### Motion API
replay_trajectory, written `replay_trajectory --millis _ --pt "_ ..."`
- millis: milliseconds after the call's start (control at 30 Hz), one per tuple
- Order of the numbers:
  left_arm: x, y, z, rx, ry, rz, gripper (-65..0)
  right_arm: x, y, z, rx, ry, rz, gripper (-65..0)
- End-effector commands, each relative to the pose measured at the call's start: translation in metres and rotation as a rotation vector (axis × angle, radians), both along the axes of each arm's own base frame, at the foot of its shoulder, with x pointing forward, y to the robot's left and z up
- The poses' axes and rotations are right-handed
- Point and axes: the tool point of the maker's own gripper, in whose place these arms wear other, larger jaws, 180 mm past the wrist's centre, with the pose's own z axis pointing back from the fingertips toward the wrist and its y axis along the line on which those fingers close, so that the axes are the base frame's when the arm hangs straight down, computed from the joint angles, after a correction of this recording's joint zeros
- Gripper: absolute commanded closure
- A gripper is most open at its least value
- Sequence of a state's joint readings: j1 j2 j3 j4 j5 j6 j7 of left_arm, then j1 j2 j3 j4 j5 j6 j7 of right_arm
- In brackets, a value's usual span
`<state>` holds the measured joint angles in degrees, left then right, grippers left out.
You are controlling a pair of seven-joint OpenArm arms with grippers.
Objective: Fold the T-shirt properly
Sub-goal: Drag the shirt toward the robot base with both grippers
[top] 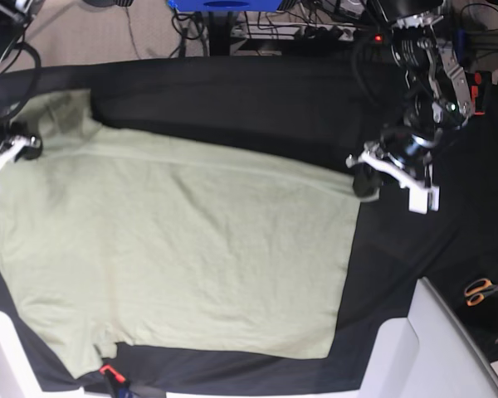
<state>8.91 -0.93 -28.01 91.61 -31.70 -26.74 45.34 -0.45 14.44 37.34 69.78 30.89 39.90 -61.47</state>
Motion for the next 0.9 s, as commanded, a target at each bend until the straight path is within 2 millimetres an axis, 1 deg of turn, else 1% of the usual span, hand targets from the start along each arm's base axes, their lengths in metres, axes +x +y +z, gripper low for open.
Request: replay_trajectory --millis 0,67,167,333,467,533,633,667,700,800,867 --pt "0.013 0.001 0.013 -0.008 -0.053 0.006 0.0 0.016 -0.007 0.011 -0.011 -0.046 0.000 -0.3" --pt "0.021 0.001 0.011 -0.025 -0.045 0.027 0.0 0.021 -0.007 0.009 -0.001 -0.038 0.008 -0.3" --pt "0.033 0.001 0.005 -0.052 -0.031 0.040 0.0 0.032 -0.008 0.012 -0.001 -0.052 0.019 -0.3" --pt "0.045 -0.001 -0.005 -0.087 -0.008 0.047 0.0 0.051 -0.002 0.012 0.007 -0.058 0.059 -0.3" --pt "0.058 -0.012 -0.006 -0.086 -0.003 -0.002 0.0 0.062 -0.001 0.009 0.017 -0.069 0.065 -0.3" --pt "0.065 -0.022 -0.008 -0.094 0.007 -0.029 0.0 0.068 -0.002 0.008 0.026 -0.073 0.061 -0.3" --pt "0.075 -0.028 -0.012 -0.113 0.019 -0.040 0.0 0.076 -0.006 0.006 0.037 -0.074 0.048 -0.3" --pt "0.078 -0.029 -0.012 -0.118 0.018 -0.040 0.0 0.079 -0.005 0.005 0.044 -0.079 0.047 -0.3" --pt "0.082 -0.028 -0.012 -0.117 0.011 -0.033 0.0 0.082 -0.003 0.004 0.050 -0.086 0.045 -0.3" --pt "0.089 -0.023 -0.016 -0.036 0.008 -0.033 0.0 0.090 0.001 0.004 0.065 -0.098 0.041 -0.3" --pt "0.092 -0.026 -0.023 -0.011 0.032 -0.042 0.0 0.095 0.002 0.003 0.080 -0.113 0.024 -0.3"
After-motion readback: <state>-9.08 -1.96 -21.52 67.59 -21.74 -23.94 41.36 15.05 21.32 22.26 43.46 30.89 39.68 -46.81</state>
